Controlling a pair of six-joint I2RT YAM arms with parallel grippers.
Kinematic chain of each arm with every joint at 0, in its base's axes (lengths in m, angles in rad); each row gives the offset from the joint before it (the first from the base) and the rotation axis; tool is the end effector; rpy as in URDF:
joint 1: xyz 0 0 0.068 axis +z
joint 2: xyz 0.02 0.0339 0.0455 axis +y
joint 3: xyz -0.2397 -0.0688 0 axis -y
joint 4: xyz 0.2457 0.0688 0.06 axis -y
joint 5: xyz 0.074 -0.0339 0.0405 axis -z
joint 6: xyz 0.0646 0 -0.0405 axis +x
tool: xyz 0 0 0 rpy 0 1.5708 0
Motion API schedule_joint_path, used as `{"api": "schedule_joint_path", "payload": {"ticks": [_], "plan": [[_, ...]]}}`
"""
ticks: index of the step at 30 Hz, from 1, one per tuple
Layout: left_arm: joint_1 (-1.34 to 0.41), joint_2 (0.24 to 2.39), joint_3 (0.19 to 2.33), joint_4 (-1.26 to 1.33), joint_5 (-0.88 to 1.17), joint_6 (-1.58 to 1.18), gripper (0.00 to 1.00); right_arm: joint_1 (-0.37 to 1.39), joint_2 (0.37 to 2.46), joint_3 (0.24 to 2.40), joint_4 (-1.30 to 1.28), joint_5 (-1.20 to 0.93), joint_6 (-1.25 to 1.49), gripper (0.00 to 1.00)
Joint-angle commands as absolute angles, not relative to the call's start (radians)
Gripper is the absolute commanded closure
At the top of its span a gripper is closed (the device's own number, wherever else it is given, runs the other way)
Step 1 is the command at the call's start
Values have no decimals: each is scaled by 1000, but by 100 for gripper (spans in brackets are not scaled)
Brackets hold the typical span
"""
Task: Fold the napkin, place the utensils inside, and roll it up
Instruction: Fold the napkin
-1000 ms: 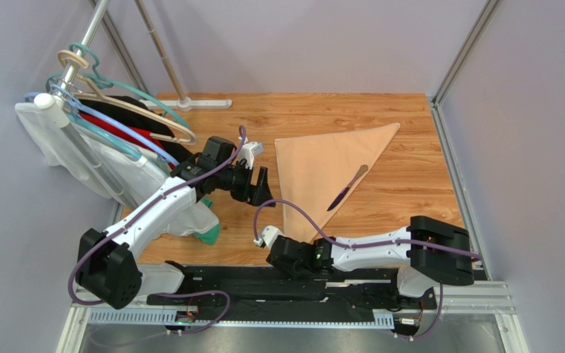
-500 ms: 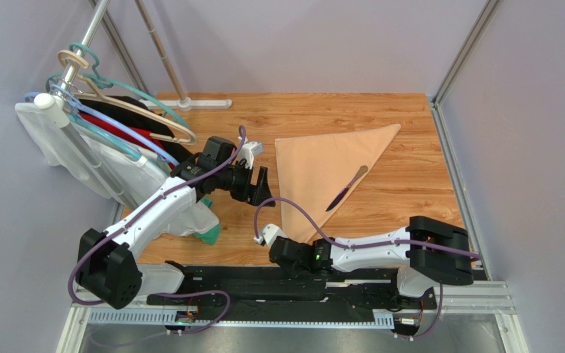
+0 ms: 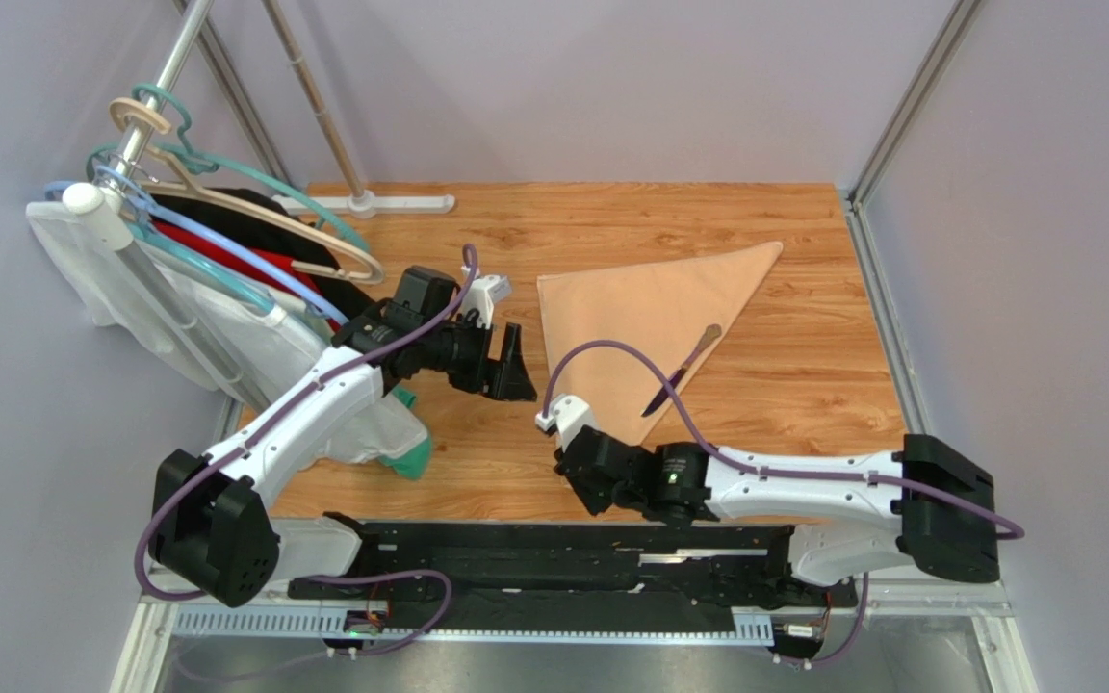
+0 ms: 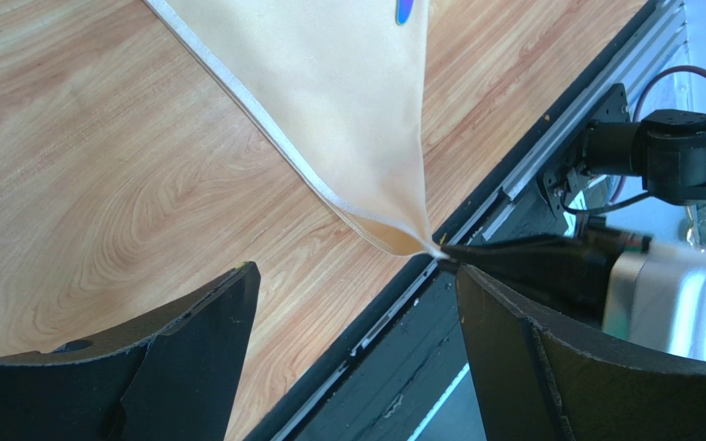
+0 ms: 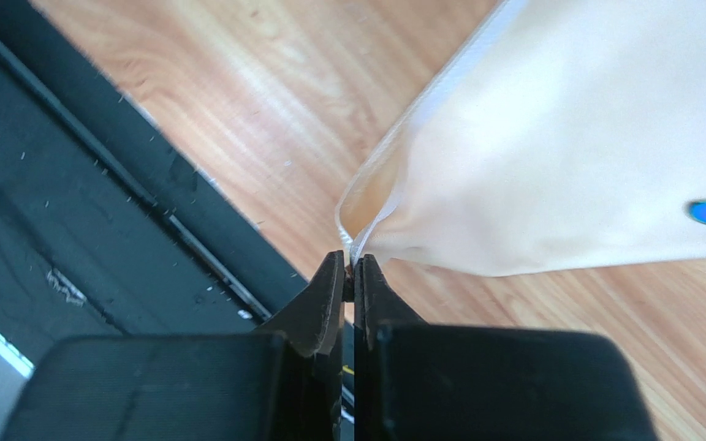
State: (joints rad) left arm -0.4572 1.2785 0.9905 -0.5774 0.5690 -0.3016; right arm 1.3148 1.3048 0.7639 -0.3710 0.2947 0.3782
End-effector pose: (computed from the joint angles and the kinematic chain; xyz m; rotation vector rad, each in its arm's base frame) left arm 0.2420 -0.1578 0.2330 0.4633 2.4753 -1.0215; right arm 0.0895 0.2677 0.1623 -1.0009 2.2559 0.3888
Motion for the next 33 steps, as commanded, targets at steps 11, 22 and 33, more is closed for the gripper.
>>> {"api": "schedule_joint_path", "payload": {"ticks": [11, 22, 33], "plan": [[-411, 1299, 999, -554, 603, -310, 12, 878, 1299, 805, -385, 124, 305, 100], [-411, 1331, 999, -552, 635, -307, 13, 612, 1388, 873, -402, 64, 246, 100], [-411, 1364, 999, -552, 660, -305, 13, 450, 1419, 943, -485, 90, 173, 100]]}}
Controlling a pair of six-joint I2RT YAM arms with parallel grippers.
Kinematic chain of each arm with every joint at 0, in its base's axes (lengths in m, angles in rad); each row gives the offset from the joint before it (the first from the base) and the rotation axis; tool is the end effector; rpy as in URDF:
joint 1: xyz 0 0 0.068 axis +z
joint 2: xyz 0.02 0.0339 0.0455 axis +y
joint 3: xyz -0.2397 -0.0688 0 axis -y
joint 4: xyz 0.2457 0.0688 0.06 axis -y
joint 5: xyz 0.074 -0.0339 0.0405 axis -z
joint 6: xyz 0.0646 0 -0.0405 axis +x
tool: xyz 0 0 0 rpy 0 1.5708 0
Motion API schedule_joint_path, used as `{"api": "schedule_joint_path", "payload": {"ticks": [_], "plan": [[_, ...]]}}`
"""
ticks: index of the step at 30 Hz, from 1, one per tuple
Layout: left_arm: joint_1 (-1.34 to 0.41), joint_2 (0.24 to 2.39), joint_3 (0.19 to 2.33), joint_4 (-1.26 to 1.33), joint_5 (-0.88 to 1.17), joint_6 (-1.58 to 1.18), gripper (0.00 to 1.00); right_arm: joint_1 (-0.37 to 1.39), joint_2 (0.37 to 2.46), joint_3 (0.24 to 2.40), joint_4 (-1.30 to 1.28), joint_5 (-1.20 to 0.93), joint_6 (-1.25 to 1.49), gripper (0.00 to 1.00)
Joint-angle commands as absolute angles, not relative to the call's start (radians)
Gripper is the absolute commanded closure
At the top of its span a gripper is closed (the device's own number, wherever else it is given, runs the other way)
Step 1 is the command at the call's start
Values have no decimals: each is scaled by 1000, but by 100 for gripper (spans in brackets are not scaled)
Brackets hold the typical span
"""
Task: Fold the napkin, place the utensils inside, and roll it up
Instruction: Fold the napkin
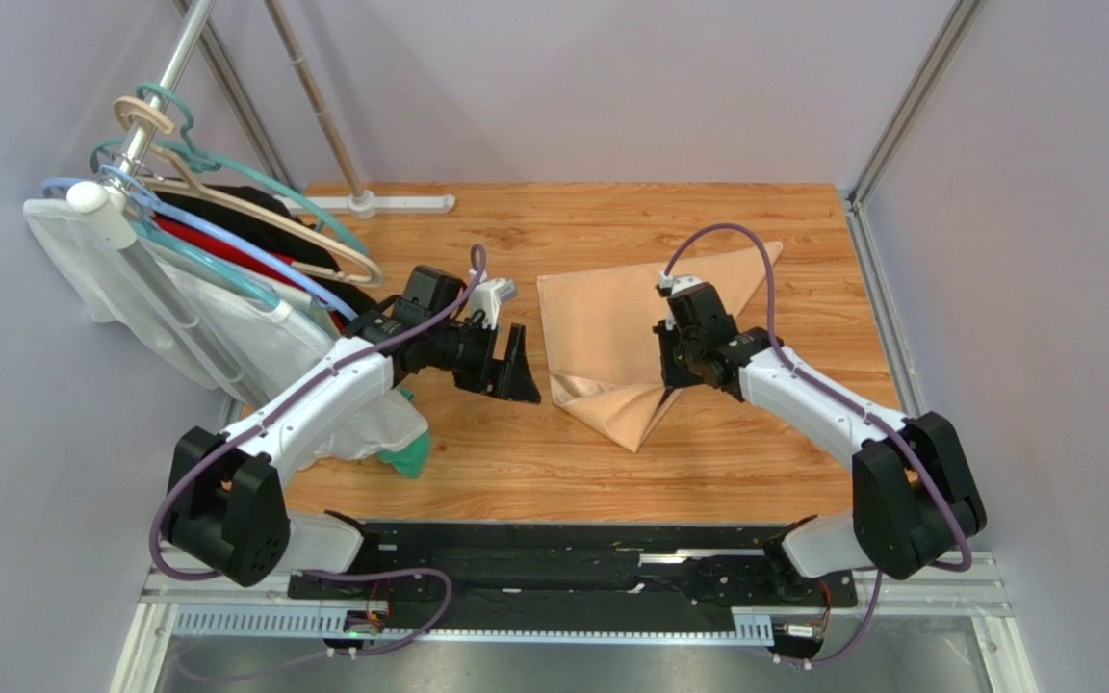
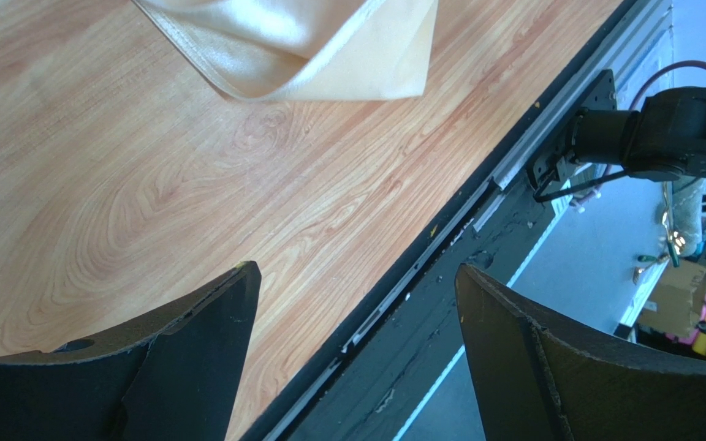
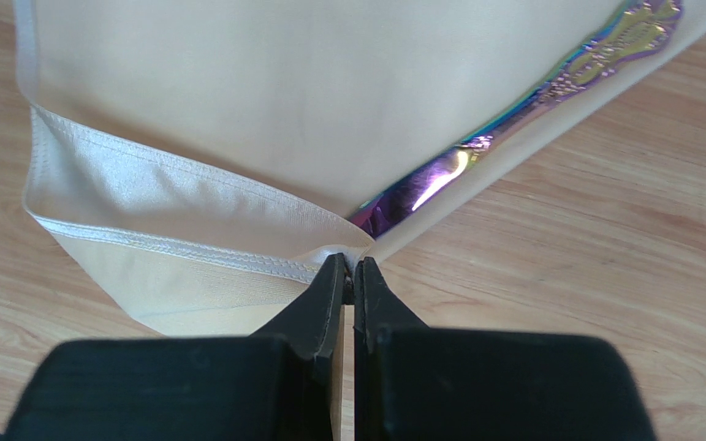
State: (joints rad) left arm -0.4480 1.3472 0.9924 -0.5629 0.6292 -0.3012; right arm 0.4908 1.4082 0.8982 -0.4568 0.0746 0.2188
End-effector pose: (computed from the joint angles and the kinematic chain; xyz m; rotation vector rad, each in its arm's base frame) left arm 0.2492 -0.1620 0.2179 0.4672 2.5223 -1.0881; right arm 0.2700 0.1388 0.1685 -0.3156 2.5244 0.1863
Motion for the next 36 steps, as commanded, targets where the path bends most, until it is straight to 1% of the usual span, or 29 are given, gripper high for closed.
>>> {"api": "schedule_joint_path", "payload": {"ticks": [1, 13, 21, 36], "plan": [[-411, 1364, 997, -554, 661, -304, 13, 428, 1425, 951, -485, 95, 170, 100], [-411, 1384, 999, -549, 692, -305, 13, 284, 1540, 1061, -477, 121, 106, 100], [-411, 1387, 996, -548, 703, -307, 13, 249, 1647, 1129, -459, 141, 81, 100], [-411, 1399, 996, -548, 699, -307, 13, 172, 1695, 1144, -403, 124, 78, 100]]}}
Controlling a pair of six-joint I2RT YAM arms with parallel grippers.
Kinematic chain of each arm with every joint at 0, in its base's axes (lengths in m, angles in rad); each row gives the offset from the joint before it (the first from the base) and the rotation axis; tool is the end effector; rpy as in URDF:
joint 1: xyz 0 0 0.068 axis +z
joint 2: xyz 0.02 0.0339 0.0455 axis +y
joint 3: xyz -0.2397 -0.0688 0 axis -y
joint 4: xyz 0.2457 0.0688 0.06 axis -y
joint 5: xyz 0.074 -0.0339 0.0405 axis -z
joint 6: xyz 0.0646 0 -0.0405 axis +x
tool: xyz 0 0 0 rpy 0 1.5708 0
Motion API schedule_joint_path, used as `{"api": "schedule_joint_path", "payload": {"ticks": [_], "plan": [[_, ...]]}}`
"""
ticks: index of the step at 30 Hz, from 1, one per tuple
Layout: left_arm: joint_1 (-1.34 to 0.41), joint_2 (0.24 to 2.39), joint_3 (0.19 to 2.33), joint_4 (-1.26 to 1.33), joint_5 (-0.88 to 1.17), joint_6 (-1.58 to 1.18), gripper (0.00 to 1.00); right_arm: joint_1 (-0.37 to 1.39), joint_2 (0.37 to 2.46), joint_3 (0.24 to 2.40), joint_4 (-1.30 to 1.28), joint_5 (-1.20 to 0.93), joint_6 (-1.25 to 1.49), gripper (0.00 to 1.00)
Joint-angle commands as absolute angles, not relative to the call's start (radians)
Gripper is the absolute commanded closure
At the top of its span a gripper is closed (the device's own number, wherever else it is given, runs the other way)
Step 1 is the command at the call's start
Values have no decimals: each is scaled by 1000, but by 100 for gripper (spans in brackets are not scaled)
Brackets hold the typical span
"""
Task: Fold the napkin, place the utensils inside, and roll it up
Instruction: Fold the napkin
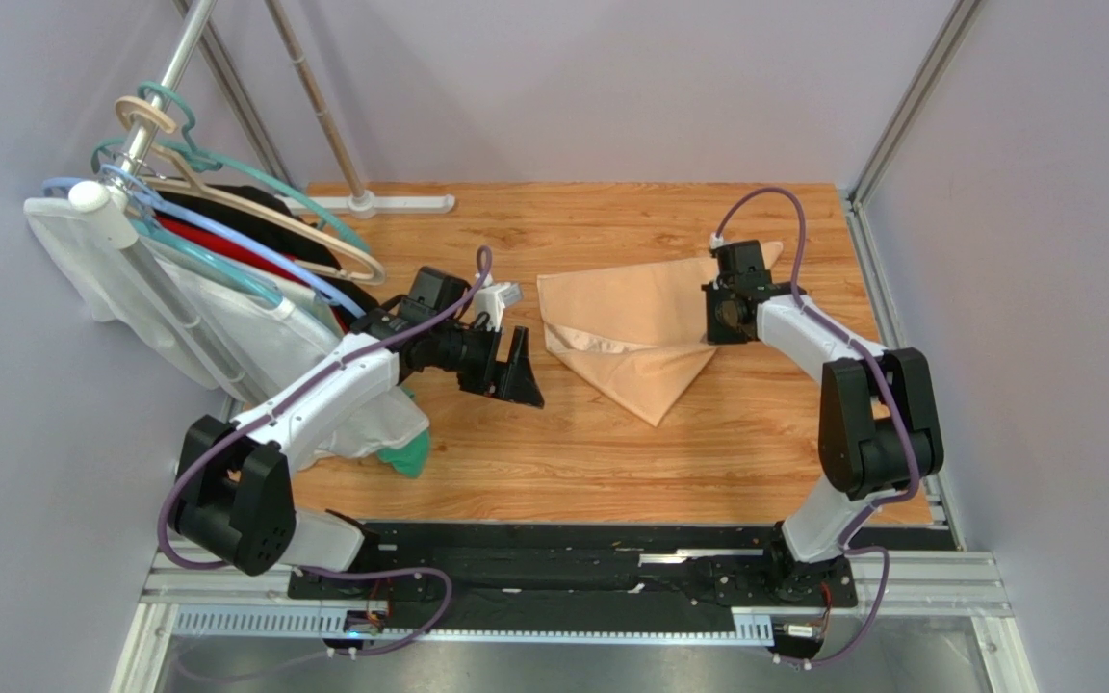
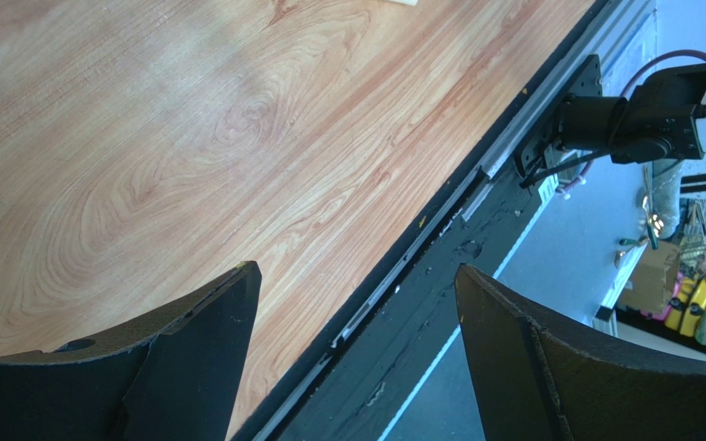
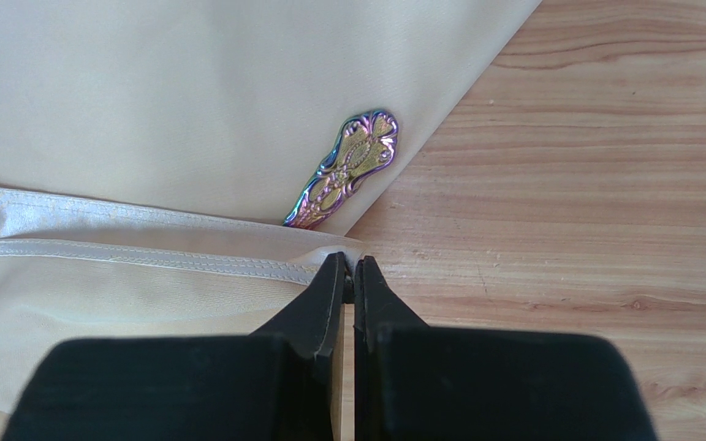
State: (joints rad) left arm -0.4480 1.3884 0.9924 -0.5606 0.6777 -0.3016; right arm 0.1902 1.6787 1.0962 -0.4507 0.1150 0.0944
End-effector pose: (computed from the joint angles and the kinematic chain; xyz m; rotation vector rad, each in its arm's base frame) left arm 0.2510 -0.1656 0.2082 0.4770 2.5558 -1.1474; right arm 0.3498 0.0598 0.1481 -0.0831 2.5924 -0.0465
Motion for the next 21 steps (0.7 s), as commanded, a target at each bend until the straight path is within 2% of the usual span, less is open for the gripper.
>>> {"api": "schedule_joint_path", "payload": {"ticks": [1, 21], "plan": [[-411, 1399, 996, -548, 699, -308, 13, 166, 1698, 1146, -405, 123, 81, 100], [-411, 1408, 996, -548, 699, -308, 13, 129, 1752, 1170, -327, 78, 78, 100]]}}
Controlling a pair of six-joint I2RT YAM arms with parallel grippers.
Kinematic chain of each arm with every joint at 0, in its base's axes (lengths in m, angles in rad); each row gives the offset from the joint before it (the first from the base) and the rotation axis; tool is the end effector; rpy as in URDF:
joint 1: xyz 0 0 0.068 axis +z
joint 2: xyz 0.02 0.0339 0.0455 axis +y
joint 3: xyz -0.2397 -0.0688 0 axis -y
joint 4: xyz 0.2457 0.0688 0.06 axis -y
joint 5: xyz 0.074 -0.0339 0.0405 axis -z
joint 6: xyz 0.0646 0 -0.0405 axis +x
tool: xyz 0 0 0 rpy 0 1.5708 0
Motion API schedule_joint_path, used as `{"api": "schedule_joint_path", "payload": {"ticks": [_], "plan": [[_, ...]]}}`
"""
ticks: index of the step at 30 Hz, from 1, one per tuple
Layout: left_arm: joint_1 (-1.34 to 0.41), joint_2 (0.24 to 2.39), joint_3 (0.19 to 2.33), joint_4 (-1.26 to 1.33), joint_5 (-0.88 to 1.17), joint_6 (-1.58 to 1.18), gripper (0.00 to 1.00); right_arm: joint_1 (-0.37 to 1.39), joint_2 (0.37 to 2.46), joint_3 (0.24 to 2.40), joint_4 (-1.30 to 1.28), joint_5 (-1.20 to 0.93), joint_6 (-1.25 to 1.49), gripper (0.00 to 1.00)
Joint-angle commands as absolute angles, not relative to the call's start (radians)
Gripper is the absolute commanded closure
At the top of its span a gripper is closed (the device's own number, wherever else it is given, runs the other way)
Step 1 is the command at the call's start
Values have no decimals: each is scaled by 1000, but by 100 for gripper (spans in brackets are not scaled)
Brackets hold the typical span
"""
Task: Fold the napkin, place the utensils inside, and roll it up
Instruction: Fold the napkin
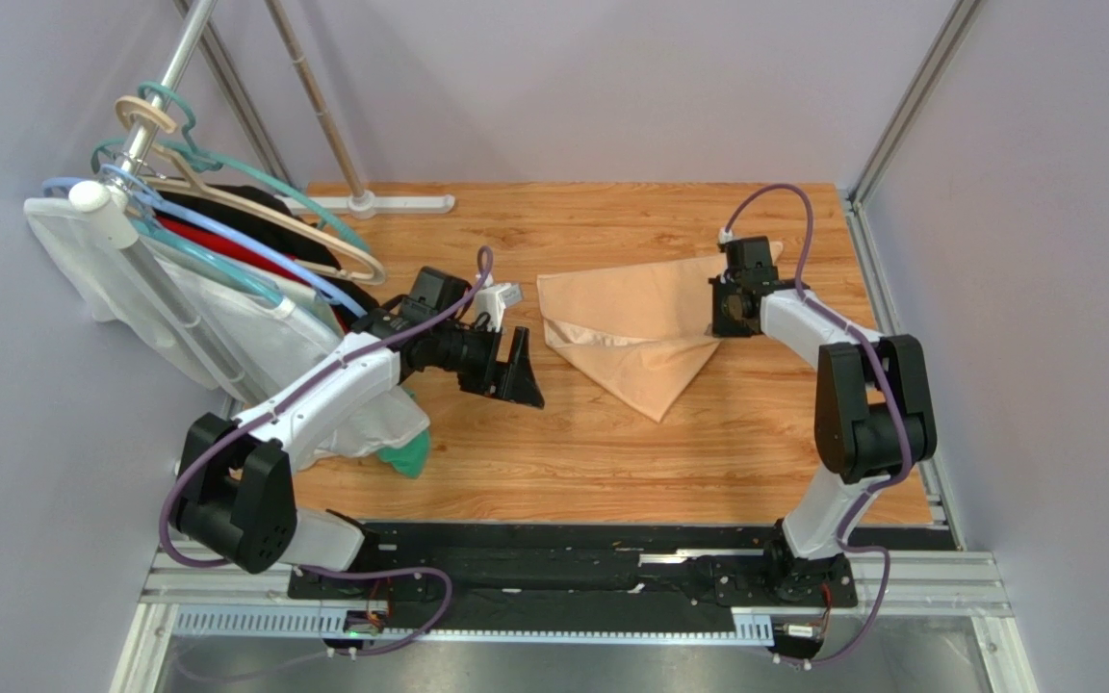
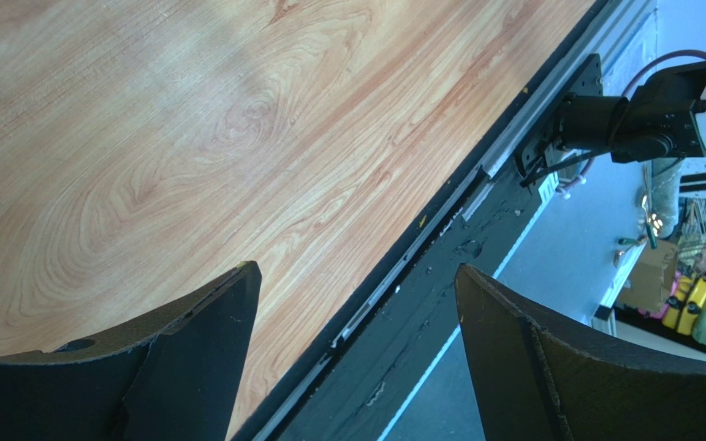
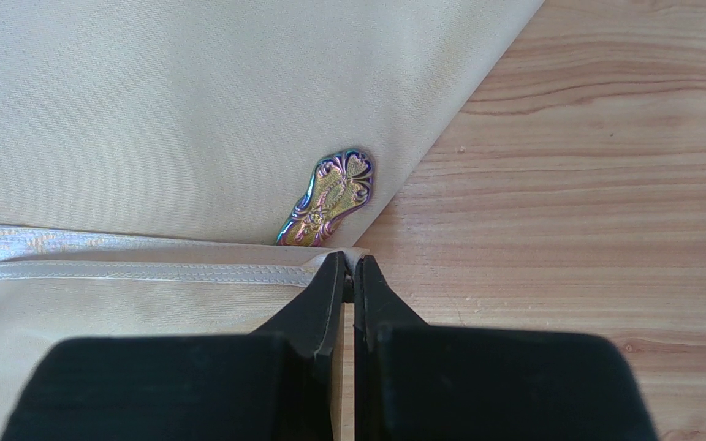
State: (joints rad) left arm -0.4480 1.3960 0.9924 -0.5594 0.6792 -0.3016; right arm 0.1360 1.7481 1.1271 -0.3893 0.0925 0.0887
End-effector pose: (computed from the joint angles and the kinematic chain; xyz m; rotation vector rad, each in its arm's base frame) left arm 0.2517 -0.1660 0.2062 0.4757 2.5623 -1.1490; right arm 0.3679 0.0443 0.1381 -0.0266 2.5746 -0.0353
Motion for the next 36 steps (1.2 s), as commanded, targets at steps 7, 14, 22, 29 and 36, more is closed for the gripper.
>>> {"api": "schedule_joint_path", "payload": {"ticks": [7, 14, 22, 29, 36], "plan": [[-411, 1410, 996, -548, 701, -308, 13, 126, 1779, 1196, -324, 77, 78, 100], [-411, 1413, 996, -548, 699, -308, 13, 110, 1816, 1224, -327, 78, 75, 100], [-411, 1414, 996, -548, 703, -308, 13, 107, 1850, 1256, -336, 77, 83, 100], [-411, 1413, 994, -546, 706, -308, 13, 106, 1852, 1281, -385, 138, 97, 65], [-411, 1405, 994, -548, 707, -308, 13, 101, 1763, 1301, -439, 170, 89, 50]]}}
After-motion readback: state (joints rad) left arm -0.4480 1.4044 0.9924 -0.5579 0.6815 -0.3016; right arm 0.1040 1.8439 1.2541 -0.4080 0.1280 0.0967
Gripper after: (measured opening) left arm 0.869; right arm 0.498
